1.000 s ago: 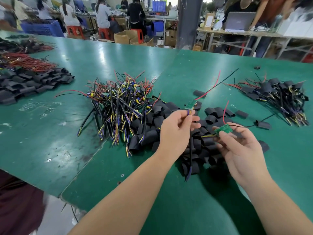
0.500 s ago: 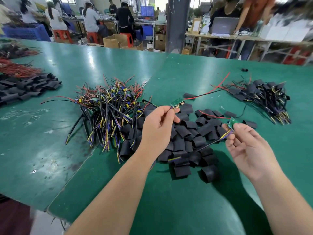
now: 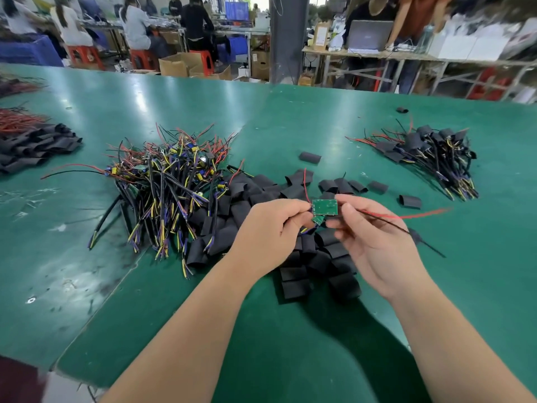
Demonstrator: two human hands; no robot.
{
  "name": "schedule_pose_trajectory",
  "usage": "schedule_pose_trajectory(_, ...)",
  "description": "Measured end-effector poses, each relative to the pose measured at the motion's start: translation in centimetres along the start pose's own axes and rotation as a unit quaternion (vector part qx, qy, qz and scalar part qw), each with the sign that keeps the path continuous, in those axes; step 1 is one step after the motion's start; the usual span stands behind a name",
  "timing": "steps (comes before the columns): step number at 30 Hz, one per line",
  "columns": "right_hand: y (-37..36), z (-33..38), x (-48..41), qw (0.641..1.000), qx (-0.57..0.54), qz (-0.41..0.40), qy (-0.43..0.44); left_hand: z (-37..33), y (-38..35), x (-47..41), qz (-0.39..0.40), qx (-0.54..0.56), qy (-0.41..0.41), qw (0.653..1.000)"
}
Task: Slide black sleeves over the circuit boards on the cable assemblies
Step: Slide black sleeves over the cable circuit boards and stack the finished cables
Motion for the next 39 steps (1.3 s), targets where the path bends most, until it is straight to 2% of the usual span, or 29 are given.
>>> schedule_pose_trajectory(2, 0.4, 0.1, 0.1, 0.999, 0.047, -0.022, 0.017, 0.2, -0.3, 0.1, 0.025, -0.004, 0.013, 1.000)
schedule_pose_trajectory(6, 0.9, 0.3, 0.2, 0.985, 0.159, -0.040, 0.055, 0.8, -1.4, 0.7, 0.052, 0.172, 0.126, 0.976)
schedule_pose_trajectory(10, 1.1, 0.4, 0.1, 0.986, 0.153, -0.041, 0.060, 0.1, -1.6, 0.4, 0.075, 0.199, 0.125, 0.969)
schedule_pose_trajectory(13, 1.2, 0.3, 0.2, 0.989, 0.137, -0.040, 0.050, -0.3, -1.6, 0.4, 0.098, 0.278, 0.100, 0.950)
schedule_pose_trajectory(15, 1.2, 0.2, 0.3, 0.992, 0.115, -0.043, 0.038, 0.8, -1.7, 0.4, 0.080, 0.297, 0.156, 0.939)
schedule_pose_trajectory(16, 1.4, 0.2, 0.2, 0.994, 0.096, -0.050, 0.032, 1.9, -1.7, 0.4, 0.059, 0.267, 0.198, 0.941)
schedule_pose_trajectory(18, 2.1, 0.3, 0.1, 0.997, 0.049, -0.064, 0.016, 3.9, -1.4, 0.0, 0.029, 0.122, 0.237, 0.963)
schedule_pose_trajectory(21, 2.8, 0.5, -0.1, 0.998, 0.006, -0.053, -0.017, 4.2, -1.9, -1.2, 0.082, -0.093, 0.167, 0.978)
schedule_pose_trajectory(23, 3.1, 0.3, -0.1, 0.998, 0.005, -0.051, -0.035, 3.9, -2.8, -1.9, 0.127, -0.221, 0.146, 0.956)
schedule_pose_trajectory(25, 3.3, 0.1, -0.1, 0.997, 0.000, -0.058, -0.044, 3.4, -3.3, -2.4, 0.139, -0.325, 0.131, 0.926)
schedule_pose_trajectory(26, 3.3, 0.0, 0.0, 0.997, -0.005, -0.061, -0.046, 3.1, -3.5, -2.5, 0.134, -0.340, 0.125, 0.922)
schedule_pose_trajectory(28, 3.5, -0.1, 0.1, 0.996, -0.017, -0.065, -0.050, 2.2, -2.7, -2.7, 0.090, -0.313, 0.126, 0.937)
schedule_pose_trajectory(31, 3.7, -0.1, 0.1, 0.995, -0.039, -0.069, -0.053, 1.1, 1.1, -3.1, -0.039, -0.199, 0.135, 0.970)
schedule_pose_trajectory(34, 3.9, -0.1, 0.0, 0.994, -0.047, -0.078, -0.059, 0.3, 5.1, -3.5, -0.130, -0.101, 0.121, 0.979)
schedule_pose_trajectory(37, 4.1, -0.2, 0.0, 0.992, -0.056, -0.088, -0.064, 1.2, 8.5, -3.8, -0.169, -0.143, 0.146, 0.964)
schedule_pose_trajectory(39, 4.1, -0.2, 0.1, 0.992, -0.053, -0.088, -0.070, 2.6, 10.0, -3.9, -0.154, -0.199, 0.180, 0.951)
Point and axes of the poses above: each hand's wrist, its own x-axis away from the middle knuckle, its own y-axis out of the back of the hand, z = x × y, the point moved 7 cm from there along -x, towards the middle knuckle, and after that the axes turned 5 degrees about x, right-handed, at the moved point
